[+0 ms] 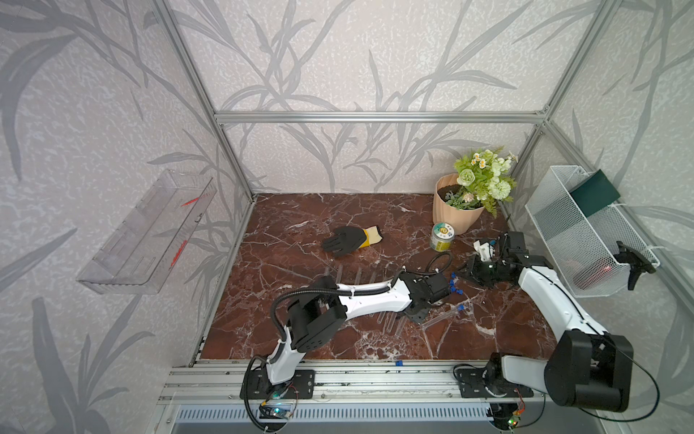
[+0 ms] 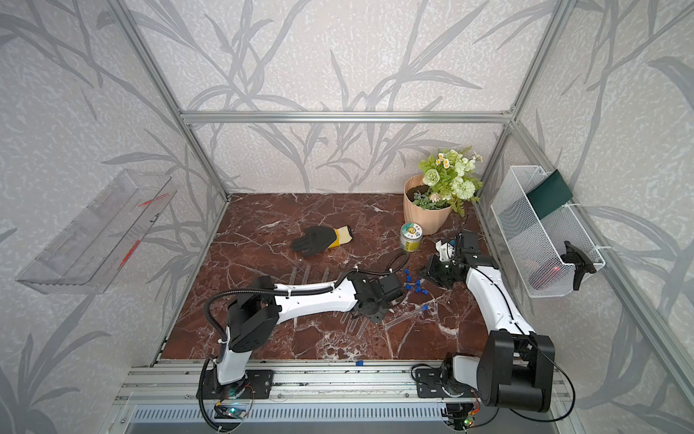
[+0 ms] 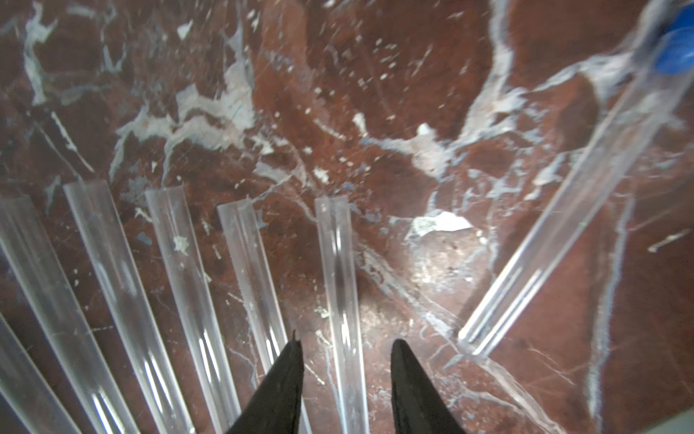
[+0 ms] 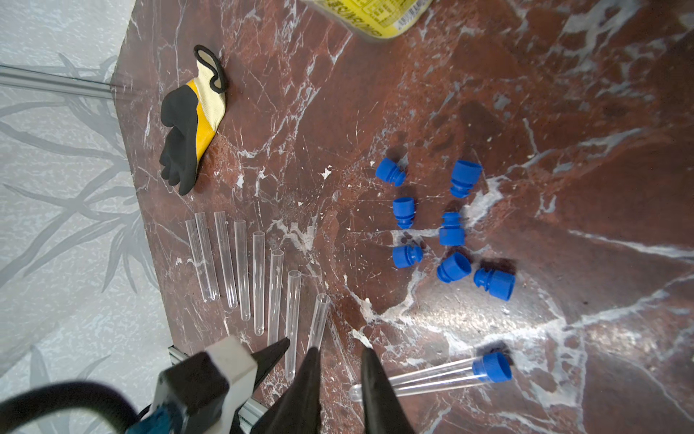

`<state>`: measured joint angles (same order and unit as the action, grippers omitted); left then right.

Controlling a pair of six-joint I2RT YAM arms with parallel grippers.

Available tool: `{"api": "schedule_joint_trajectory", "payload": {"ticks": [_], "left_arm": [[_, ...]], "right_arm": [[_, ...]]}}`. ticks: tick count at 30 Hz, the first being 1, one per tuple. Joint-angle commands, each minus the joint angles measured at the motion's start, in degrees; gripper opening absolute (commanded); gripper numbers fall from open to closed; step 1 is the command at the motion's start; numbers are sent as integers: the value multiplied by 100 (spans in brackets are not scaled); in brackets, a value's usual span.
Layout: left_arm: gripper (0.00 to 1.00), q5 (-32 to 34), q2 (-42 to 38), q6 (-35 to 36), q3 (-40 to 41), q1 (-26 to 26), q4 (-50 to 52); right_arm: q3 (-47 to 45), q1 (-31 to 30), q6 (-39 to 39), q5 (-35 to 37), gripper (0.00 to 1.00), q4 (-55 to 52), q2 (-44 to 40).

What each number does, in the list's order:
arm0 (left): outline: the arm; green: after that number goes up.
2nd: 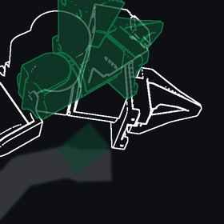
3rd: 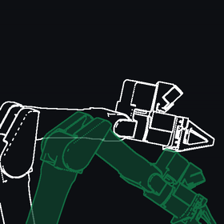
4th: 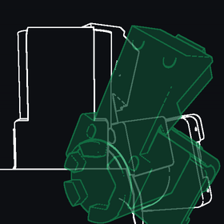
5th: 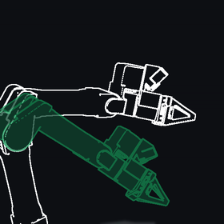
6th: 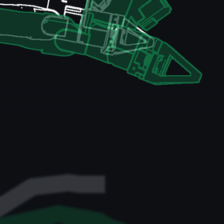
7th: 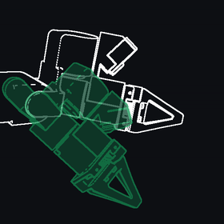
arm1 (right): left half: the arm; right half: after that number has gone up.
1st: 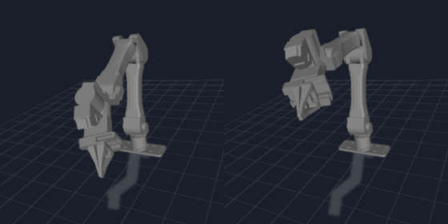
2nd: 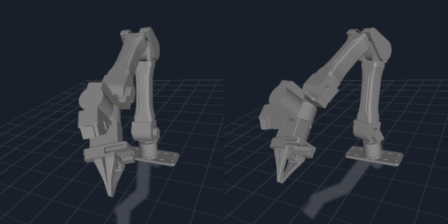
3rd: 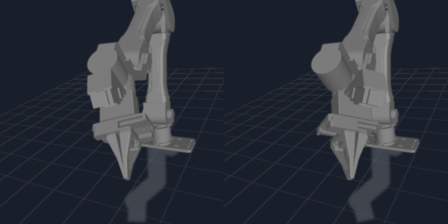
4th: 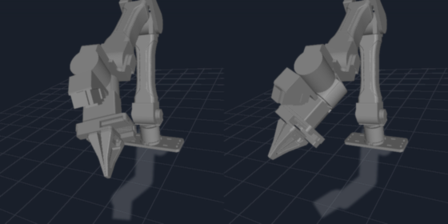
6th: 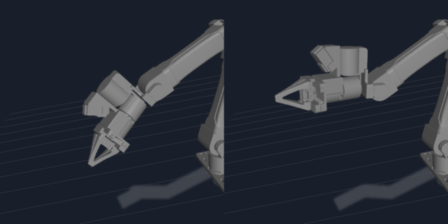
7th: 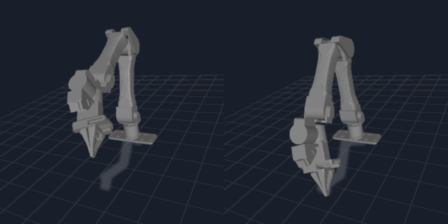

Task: Remove stoppers from test tubes
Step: Place the test tube at the center of the board.

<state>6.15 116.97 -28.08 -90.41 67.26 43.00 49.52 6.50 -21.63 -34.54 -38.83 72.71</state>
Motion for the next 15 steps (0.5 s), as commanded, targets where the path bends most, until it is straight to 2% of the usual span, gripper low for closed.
{"api": "schedule_joint_trajectory", "payload": {"ticks": [1,6,11,15], "left_arm": [[41,-389,-210,483,-313,110,-90],[49,-697,53,792,-676,241,-138],[51,-886,309,1023,-916,278,-212],[51,-984,533,1259,-1168,304,-208]], "right_arm": [[-188,82,-165,-67,27,115,-147],[-434,323,-339,-220,34,235,-217],[-685,699,-456,-369,41,296,-317],[-776,940,-419,-417,56,155,-386]]}}
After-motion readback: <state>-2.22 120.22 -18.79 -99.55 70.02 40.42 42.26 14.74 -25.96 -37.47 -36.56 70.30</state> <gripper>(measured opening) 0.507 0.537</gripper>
